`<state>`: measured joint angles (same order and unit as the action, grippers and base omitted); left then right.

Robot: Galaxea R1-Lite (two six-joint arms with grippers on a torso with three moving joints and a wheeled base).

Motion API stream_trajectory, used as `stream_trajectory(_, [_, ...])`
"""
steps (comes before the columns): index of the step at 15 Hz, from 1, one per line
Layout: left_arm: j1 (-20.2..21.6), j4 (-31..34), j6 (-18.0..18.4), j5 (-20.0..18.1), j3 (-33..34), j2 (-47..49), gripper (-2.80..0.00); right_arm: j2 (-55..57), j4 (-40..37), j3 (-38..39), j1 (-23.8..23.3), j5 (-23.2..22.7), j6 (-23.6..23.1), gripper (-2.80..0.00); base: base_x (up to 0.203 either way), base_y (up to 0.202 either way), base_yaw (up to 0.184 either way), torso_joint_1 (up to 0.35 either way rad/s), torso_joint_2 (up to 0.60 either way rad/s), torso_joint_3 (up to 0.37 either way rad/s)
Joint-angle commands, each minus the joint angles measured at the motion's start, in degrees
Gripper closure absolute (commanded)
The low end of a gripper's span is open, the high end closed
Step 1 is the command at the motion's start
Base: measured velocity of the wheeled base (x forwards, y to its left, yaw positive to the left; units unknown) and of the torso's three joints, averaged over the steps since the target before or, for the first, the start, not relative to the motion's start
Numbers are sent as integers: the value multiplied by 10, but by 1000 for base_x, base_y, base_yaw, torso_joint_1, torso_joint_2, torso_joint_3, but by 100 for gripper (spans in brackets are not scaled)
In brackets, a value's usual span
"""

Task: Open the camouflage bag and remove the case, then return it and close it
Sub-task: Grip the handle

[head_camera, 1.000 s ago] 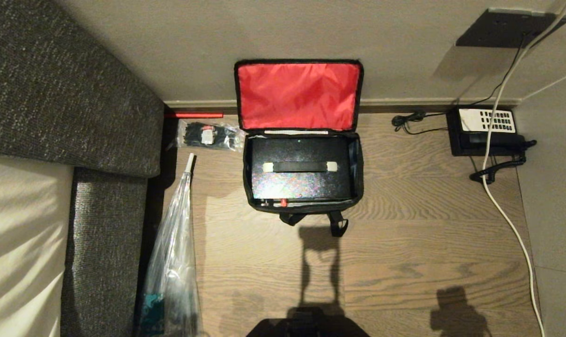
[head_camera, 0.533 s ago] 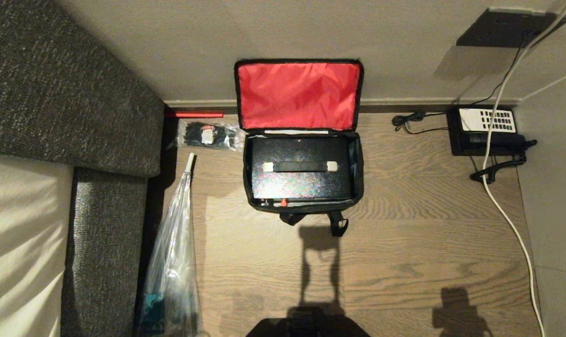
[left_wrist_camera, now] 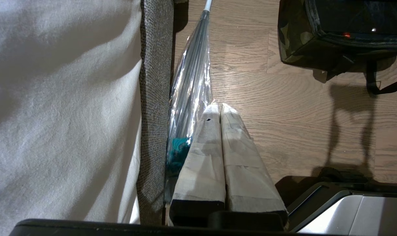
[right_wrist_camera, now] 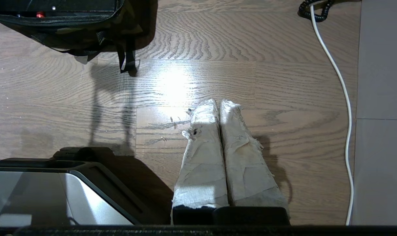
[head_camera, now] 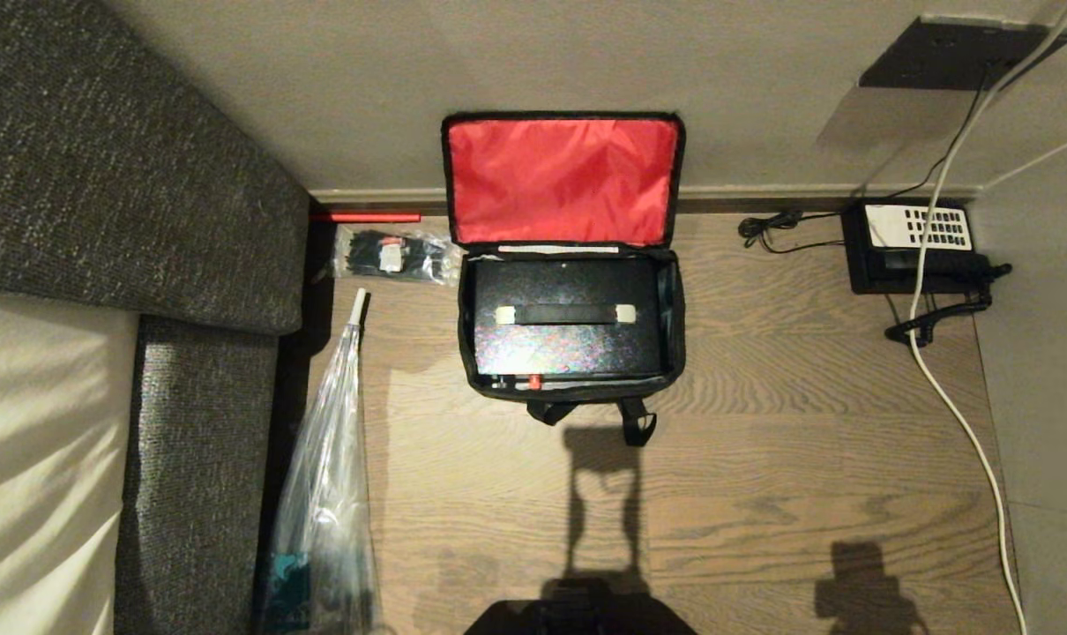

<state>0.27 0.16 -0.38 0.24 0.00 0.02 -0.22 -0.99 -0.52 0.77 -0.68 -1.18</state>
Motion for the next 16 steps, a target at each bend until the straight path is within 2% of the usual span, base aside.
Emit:
stream_trajectory(1, [0,0,0,0,1,-1,0,1,-1,0,0,0,0,0,0,0,0,0,0,0])
stream_trajectory(10, [0,-1,-2,1,2,-1,0,1,-1,0,0,0,0,0,0,0,0,0,0,0])
stream_trajectory(16, [0,0,-2,1,2,-1,0,1,-1,0,0,0,0,0,162,0,1,2,3,2])
